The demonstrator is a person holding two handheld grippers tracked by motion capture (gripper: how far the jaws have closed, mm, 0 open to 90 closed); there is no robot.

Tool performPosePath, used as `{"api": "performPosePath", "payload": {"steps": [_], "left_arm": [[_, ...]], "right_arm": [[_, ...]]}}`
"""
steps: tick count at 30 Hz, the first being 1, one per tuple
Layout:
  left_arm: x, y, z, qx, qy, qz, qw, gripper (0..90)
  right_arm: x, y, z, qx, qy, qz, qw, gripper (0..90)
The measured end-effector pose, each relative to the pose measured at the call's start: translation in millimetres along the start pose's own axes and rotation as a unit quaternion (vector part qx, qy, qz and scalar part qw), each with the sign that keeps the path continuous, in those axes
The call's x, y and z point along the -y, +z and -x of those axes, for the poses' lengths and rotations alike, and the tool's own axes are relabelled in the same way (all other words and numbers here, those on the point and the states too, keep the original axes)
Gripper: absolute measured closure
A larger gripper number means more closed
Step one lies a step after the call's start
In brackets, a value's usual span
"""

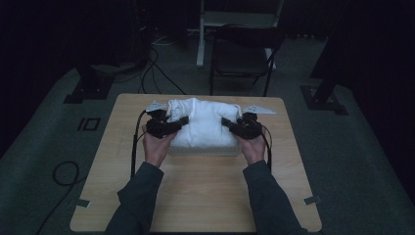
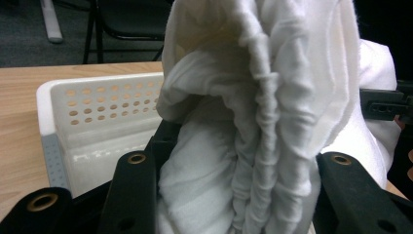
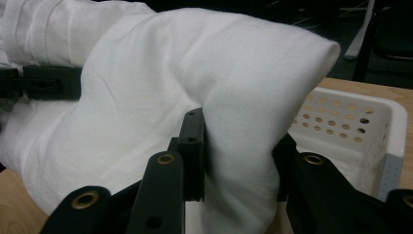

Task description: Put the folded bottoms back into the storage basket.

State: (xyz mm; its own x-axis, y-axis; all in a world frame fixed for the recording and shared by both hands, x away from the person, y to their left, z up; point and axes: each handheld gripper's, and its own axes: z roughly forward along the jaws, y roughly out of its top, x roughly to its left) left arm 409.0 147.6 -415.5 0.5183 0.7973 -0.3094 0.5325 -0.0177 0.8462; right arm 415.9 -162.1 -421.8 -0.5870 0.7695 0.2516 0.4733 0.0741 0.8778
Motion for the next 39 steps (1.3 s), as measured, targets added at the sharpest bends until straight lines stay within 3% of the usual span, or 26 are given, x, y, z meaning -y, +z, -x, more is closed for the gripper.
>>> {"api": "performPosePath", "payload": {"steps": [9, 23, 39], "left_arm": [[-4.5, 6.1, -2.9, -0.005, 0.005, -0.002, 1.0, 53.3], [-4.4, 15.0, -11.5, -0.004, -0.008, -0.001, 1.0, 53.3], [-11.1, 27.7, -16.5, -0.008, -0.006, -0.015, 0.9998, 53.3]], "right_arm": [[-2.9, 4.2, 3.2, 0.007, 0.003, -0.002, 1.0, 68.9], [-6.1, 12.5, 6.3, 0.016, 0.003, -0.009, 0.9998, 68.9], [-8.2, 21.1, 13.3, 0.025, 0.012, -0.014, 0.9995, 69.0]]}}
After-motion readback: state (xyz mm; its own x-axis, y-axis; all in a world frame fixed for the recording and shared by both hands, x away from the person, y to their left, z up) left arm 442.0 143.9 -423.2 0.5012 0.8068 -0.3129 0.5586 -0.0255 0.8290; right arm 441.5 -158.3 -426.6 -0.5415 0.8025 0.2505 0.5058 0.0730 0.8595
